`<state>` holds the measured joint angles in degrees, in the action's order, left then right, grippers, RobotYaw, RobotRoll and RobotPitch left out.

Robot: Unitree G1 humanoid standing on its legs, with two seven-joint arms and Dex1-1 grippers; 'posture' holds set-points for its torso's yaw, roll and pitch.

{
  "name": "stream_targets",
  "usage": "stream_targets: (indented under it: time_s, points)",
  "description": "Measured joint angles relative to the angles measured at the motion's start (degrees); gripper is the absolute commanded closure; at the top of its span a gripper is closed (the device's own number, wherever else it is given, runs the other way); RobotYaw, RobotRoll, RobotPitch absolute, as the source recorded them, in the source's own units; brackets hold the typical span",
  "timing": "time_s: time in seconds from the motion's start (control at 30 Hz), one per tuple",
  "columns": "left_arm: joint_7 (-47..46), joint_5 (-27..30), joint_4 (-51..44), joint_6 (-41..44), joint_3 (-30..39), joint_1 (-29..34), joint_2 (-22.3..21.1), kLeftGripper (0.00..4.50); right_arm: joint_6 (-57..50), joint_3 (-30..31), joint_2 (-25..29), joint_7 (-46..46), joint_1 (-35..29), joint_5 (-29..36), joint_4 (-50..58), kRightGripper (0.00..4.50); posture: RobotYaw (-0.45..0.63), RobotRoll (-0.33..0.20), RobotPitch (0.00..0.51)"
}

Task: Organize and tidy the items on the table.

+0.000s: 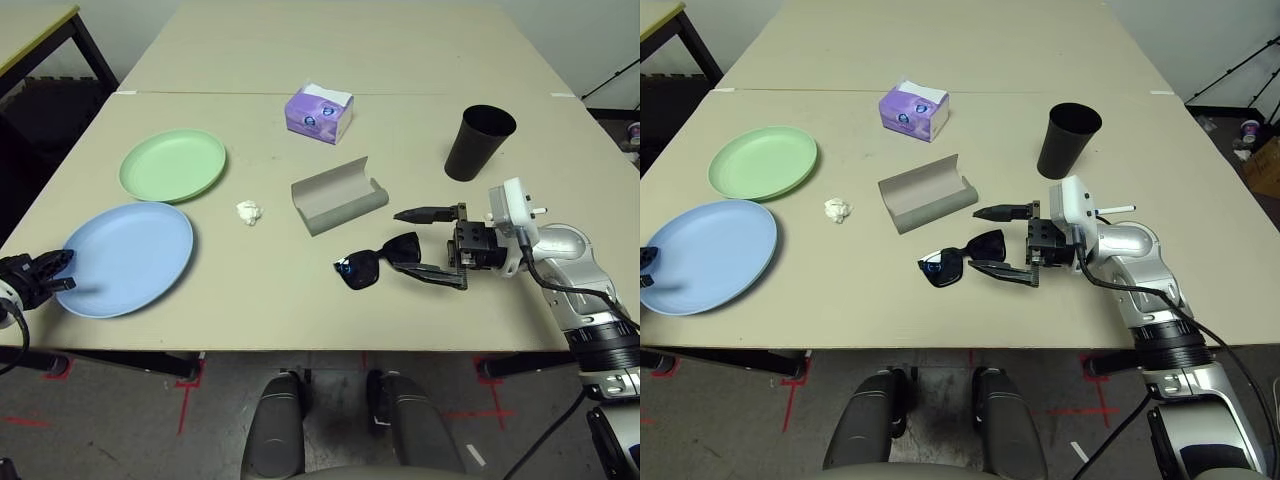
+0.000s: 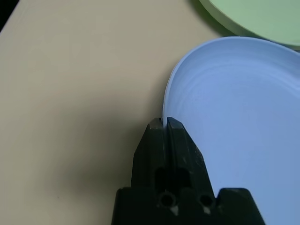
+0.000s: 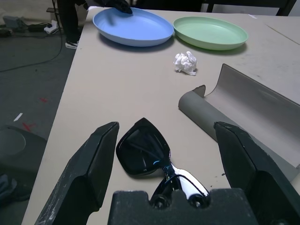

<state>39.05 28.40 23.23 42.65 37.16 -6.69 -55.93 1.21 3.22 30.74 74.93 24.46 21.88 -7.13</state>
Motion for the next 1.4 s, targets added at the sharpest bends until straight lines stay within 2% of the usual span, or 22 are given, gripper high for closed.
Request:
stream_targets:
  time_s: [0.27, 0.47, 0.63, 0.8, 0.9, 1.03, 1.23, 1.4]
  points:
    - [4.2, 3.8, -0.2, 5.8, 5.3, 5.2, -0.7, 4.49, 0.3, 0.0, 0.0, 0.0, 0.1, -0.1, -0.1, 0.0, 0.01, 0.0, 0.163]
    - [3.6, 8.1, -5.7, 11.3, 10.2, 3.9, -1.0, 4.49, 0.4, 0.0, 0.0, 0.1, 0.1, -0.1, -0.3, 0.0, 0.03, 0.0, 0.159]
    - [0.2, 8.7, -6.8, 12.3, 10.6, -4.5, -1.7, 4.49, 1.0, 0.4, 0.0, 0.3, 1.1, -0.2, -1.4, 0.0, 0.04, 0.0, 0.157]
    - [-2.5, 6.9, -1.3, 9.1, 3.5, -17.0, -1.5, 4.49, 1.6, 0.9, -0.8, 0.4, 2.2, -0.4, -2.3, 0.0, 0.04, 0.0, 0.155]
    - [-5.6, 3.0, 6.5, 3.4, -2.0, -26.1, 0.3, 4.49, 1.9, 1.1, -1.1, 0.5, 2.3, -0.5, -2.5, 0.0, 0.03, 0.0, 0.155]
    - [-12.7, -3.2, 19.5, -8.6, -6.6, -36.5, 4.0, 4.49, 2.0, 1.0, -1.0, 0.4, 2.2, -0.5, -2.4, 0.0, 0.01, 0.0, 0.155]
    - [-19.9, -6.9, 33.3, -19.3, -8.1, -45.7, 6.7, 4.49, 1.9, 1.0, -0.6, 0.1, 1.9, -0.5, -2.0, 0.0, 0.01, 0.0, 0.155]
    - [-21.6, -8.5, 39.0, -22.9, -9.3, -49.4, 8.0, 4.49, 1.9, 1.0, -0.4, -0.1, 1.7, -0.5, -1.8, 0.0, 0.0, 0.0, 0.154]
